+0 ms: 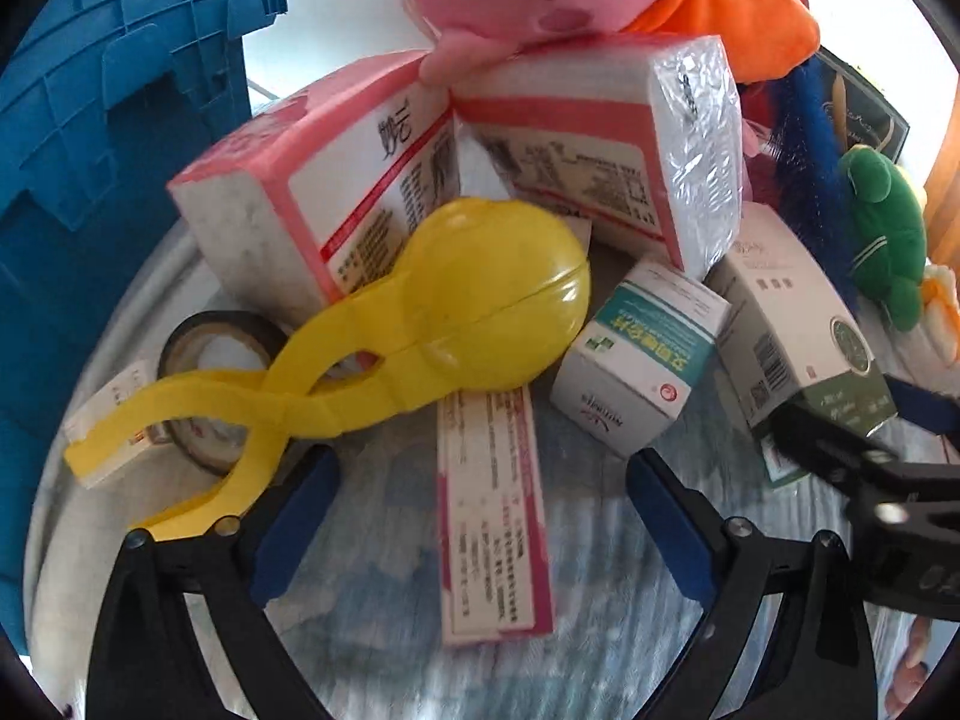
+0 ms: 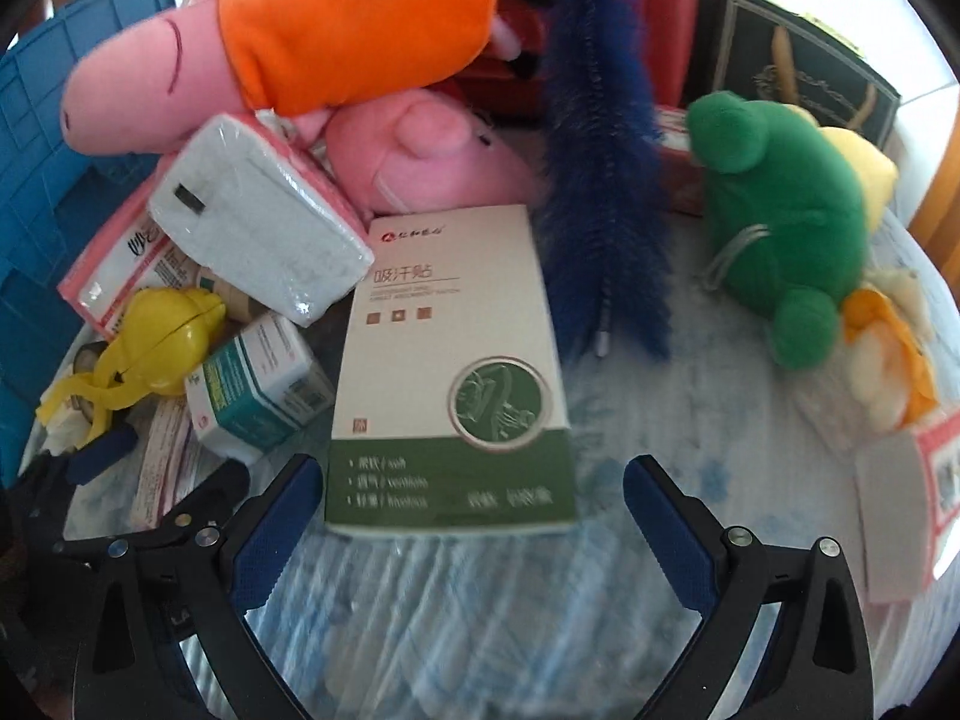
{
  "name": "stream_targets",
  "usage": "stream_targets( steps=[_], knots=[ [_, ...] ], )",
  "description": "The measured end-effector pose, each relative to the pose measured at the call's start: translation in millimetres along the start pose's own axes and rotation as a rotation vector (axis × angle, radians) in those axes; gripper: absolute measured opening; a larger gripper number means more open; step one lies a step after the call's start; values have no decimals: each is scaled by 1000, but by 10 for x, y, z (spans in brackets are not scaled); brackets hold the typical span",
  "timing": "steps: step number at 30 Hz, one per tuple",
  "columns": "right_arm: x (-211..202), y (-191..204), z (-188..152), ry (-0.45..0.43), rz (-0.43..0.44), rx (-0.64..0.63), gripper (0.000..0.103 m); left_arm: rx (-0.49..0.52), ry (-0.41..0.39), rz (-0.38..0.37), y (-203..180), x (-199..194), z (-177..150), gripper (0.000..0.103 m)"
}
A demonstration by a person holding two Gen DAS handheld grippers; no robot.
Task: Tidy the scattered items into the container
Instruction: 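Grasp the pink-white medicine strip box with left tool while right tool grasps the green-white patch box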
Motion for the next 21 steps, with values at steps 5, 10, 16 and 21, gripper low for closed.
stream_targets(
  steps=[5, 10, 16, 21],
  knots=[
    [109, -54, 22, 2, 17, 25, 84, 4, -17, -10, -32, -48, -12, 89],
    [64, -42, -45, 9, 9, 23, 79, 41, -31, -40, -148, -216, -91, 49],
    [-182, -21, -386, 25, -18, 14, 79, 20, 0, -72, -95, -431, -294, 30],
    [-393, 9, -785, 62, -26, 16, 79, 15, 16, -99, 12, -584, -579, 30]
  ],
)
Point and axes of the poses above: each gripper's, at about its wrist camera, not at the fingertips, and x roughly the way its jaws point, y to its left, z to its top, the point moved 1 cm from there along x, roughly the way its jaws point, and after that the axes turned 11 degrees about z, right-handed, at the moved point
